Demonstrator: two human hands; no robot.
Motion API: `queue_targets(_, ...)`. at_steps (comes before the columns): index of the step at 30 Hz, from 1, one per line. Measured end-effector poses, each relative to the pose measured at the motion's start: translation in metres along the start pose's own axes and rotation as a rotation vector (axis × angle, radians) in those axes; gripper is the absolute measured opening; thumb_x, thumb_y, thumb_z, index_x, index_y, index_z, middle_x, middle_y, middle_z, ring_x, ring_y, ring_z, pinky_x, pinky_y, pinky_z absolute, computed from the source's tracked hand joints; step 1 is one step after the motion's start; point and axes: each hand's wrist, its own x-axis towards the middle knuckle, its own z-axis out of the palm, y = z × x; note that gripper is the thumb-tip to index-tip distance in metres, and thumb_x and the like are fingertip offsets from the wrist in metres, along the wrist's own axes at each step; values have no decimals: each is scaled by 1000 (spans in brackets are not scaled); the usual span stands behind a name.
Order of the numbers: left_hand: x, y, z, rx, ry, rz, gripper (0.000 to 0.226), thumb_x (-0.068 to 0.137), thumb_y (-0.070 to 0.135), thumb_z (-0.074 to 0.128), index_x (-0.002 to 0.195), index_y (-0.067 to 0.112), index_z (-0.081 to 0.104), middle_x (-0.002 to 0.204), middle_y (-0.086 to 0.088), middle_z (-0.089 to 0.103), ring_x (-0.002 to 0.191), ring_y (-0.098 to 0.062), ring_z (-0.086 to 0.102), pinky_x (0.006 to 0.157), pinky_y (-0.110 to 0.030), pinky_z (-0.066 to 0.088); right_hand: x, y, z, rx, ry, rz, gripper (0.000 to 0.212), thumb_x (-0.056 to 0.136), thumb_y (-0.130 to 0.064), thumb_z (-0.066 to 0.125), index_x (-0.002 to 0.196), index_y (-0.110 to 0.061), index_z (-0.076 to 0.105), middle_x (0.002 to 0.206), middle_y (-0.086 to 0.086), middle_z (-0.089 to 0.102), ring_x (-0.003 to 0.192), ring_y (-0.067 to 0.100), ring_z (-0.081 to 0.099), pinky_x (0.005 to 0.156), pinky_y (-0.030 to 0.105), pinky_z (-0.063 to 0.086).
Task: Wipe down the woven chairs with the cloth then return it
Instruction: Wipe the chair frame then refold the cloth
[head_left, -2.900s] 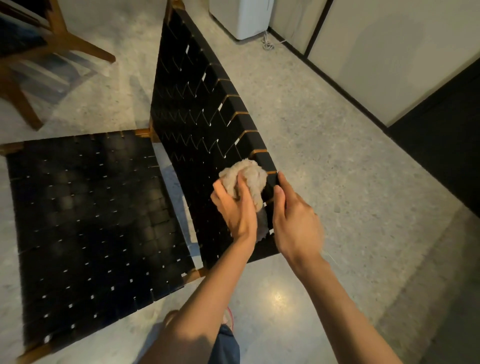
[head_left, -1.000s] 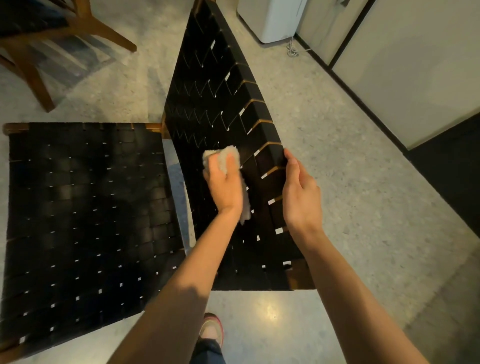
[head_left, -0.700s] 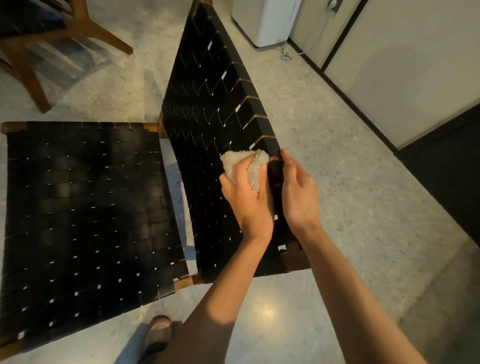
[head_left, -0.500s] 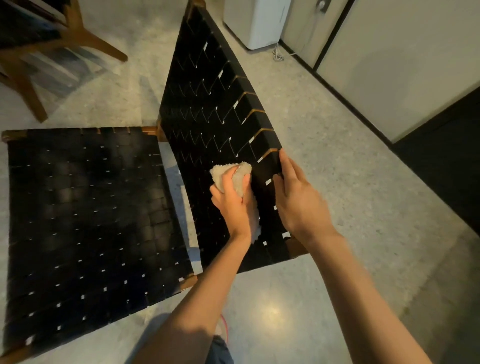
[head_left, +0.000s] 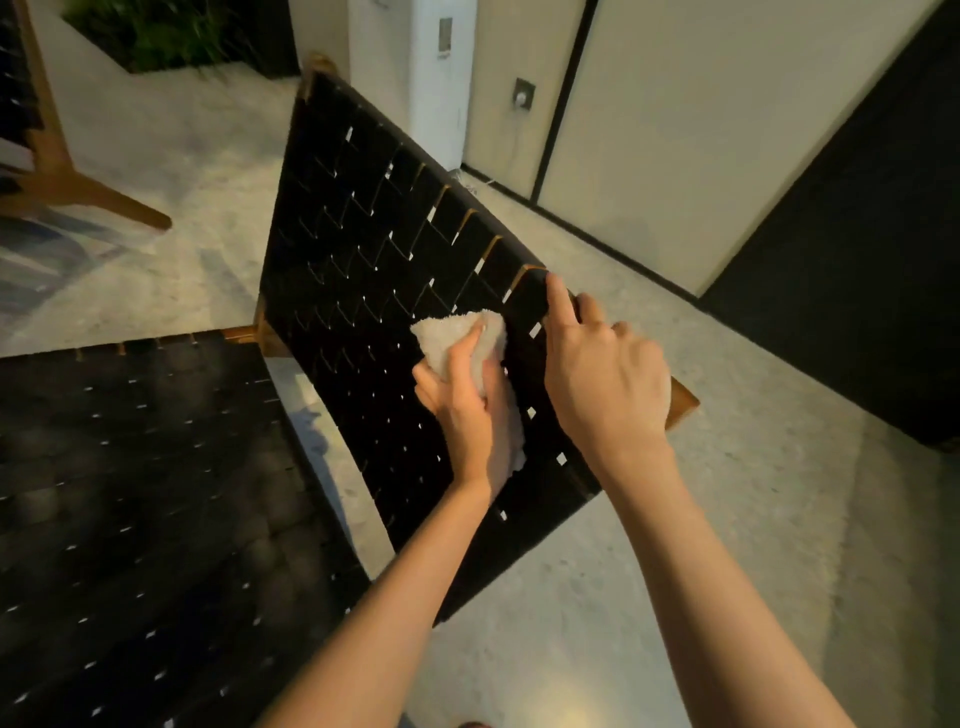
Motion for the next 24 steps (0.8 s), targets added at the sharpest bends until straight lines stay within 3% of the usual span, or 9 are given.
queue_targets(4,-5,-38,-10,20,17,66,35,88,46,45,123,42,47,126,-7,33,116,-18,32,82,0,28,-4,-9,8,-132,113,48,45,105,-25,26,149,-16,19,110,11,58,78,28,61,50,32,28)
queue_targets(6,-12,-57,-17,27,44,93,31,93,37,46,123,39,50,123,-5,33,112,-15,30,82,1,25,-4,-9,9,-167,161,32,43,106,-27,24,147,-14,23,105,11,59,74,30,61,49,32,25)
queue_targets(10,-5,-112,-32,49,-1,-46,33,96,25,51,129,30,53,128,-14,35,119,-30,34,91,-28,32,-8,-12,17,-197,243,25,39,105,-29,22,137,-10,34,87,11,54,58,28,47,47,30,22)
queue_targets(13,3,-157,-43,136,-15,-170,35,96,29,48,131,25,51,134,-23,35,122,-40,33,96,-41,34,-5,-11,19,-227,275,25,38,105,-30,23,132,-9,39,81,10,49,54,25,39,45,27,15)
queue_targets(16,-1,-195,-48,112,64,-273,34,95,20,53,129,20,52,132,-26,33,121,-42,33,89,-43,35,-4,-10,22,-272,316,5,40,105,-33,22,132,-11,41,84,9,54,55,24,39,45,26,14)
queue_targets(20,4,-216,-49,105,94,-313,33,96,17,50,128,10,51,128,-30,36,116,-42,37,91,-45,34,-1,-8,27,-339,388,-26,42,105,-33,21,136,-12,40,96,13,63,70,34,58,48,28,16)
queue_targets(24,10,-218,-57,98,78,-322,32,98,14,47,127,3,49,130,-30,40,120,-41,37,96,-44,31,-1,-8,27,-288,398,-1,42,105,-34,21,135,-13,42,92,11,62,63,27,46,47,28,17)
